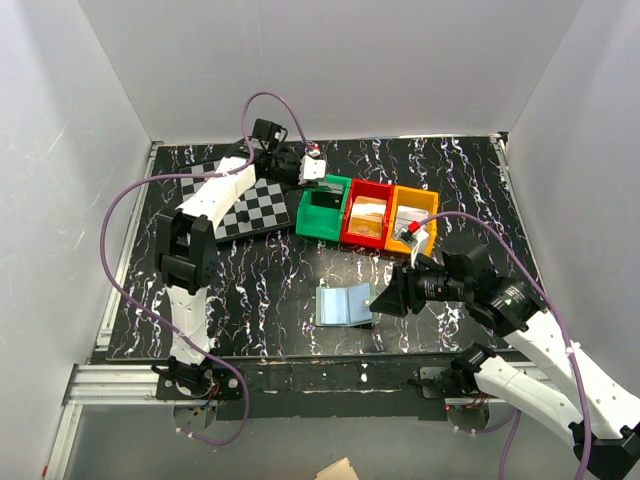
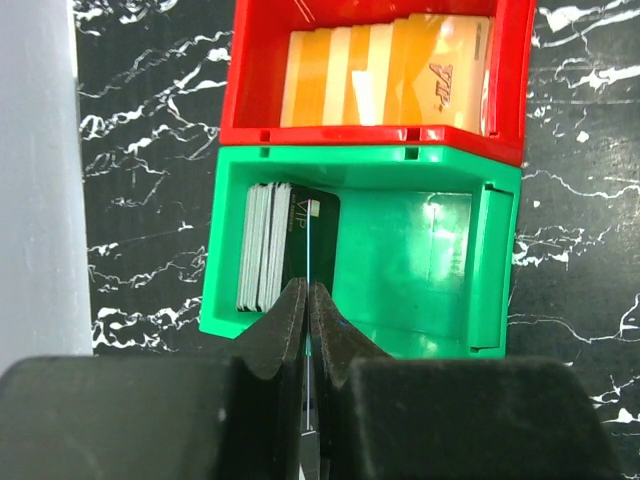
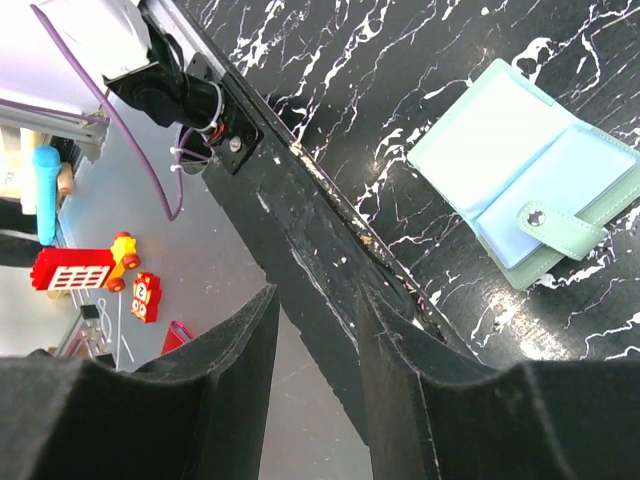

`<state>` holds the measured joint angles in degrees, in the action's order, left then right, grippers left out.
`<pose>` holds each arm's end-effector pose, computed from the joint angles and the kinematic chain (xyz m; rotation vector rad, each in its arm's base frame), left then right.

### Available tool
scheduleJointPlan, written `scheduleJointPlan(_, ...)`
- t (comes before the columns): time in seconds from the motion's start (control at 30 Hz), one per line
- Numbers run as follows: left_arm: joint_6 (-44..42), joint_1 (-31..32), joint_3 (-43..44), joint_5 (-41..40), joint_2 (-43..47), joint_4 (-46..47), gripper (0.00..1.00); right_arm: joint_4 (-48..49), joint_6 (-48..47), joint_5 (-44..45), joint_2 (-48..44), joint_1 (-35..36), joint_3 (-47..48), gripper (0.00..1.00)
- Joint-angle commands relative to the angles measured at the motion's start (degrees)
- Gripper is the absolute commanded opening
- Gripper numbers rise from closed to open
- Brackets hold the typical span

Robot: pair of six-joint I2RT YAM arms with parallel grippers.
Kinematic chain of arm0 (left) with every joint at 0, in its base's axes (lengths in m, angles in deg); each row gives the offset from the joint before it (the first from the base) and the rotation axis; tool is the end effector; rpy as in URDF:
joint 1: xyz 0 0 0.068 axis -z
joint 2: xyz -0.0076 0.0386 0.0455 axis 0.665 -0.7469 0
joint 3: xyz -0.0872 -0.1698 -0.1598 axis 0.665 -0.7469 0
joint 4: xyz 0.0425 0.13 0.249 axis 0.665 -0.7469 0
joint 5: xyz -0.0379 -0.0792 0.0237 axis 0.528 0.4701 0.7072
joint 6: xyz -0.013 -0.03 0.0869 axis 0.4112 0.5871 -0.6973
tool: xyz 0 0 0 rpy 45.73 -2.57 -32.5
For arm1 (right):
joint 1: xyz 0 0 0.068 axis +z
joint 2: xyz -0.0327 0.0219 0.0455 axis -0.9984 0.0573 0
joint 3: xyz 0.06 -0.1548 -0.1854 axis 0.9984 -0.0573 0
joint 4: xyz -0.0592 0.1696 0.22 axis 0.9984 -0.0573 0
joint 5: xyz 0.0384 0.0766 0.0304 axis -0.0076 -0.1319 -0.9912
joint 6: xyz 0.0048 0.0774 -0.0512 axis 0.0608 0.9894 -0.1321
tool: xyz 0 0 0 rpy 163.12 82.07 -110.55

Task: Take the credit cards out of the card holder
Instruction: Place the credit card in the storage box.

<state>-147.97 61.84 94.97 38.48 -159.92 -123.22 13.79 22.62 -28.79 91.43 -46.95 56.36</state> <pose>0.4347 -0.2258 0.2190 1.7713 1.2882 -0.5617 0.1510 0.1777 0.2827 -0.6146 2.1509 1.1750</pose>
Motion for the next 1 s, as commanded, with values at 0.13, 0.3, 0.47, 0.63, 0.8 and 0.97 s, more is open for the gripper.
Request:
scheduleJointPlan(0.13, -6.32, 2.42, 3.09, -4.48, -1.78, -2.82, 0.00, 4.66, 0.87, 0.26, -0.63, -0.22, 0.36, 0.44)
scheduleJointPlan(0.3, -7.28, 3.92, 3.80, -6.50, -3.44, -1.76, 0.00, 4.58, 0.96, 0.52, -0.89, -0.22, 0.01, 0.43)
scheduleJointPlan(0.47, -7.46, 4.71, 3.97, -6.59, -4.33, -0.80, 0.00, 4.22, 0.96, 1.13, -1.33, -0.22, -0.25, 0.43)
scheduleJointPlan(0.63, -7.72, 5.50, 3.88, -8.08, -5.12, 0.17, 0.00, 4.49, 0.87, 0.87, -0.89, -0.22, -0.34, 0.43)
scheduleJointPlan(0.8, -7.81, 5.59, 4.59, -9.66, -6.70, 0.61, 0.00, 4.49, 0.52, 0.87, -0.63, -0.22, -0.34, 0.43)
scheduleJointPlan(0.97, -8.16, 5.59, 4.85, -10.98, -8.02, 1.22, 0.00, 3.87, -0.01, 1.13, -0.28, -0.22, 0.10, 0.43)
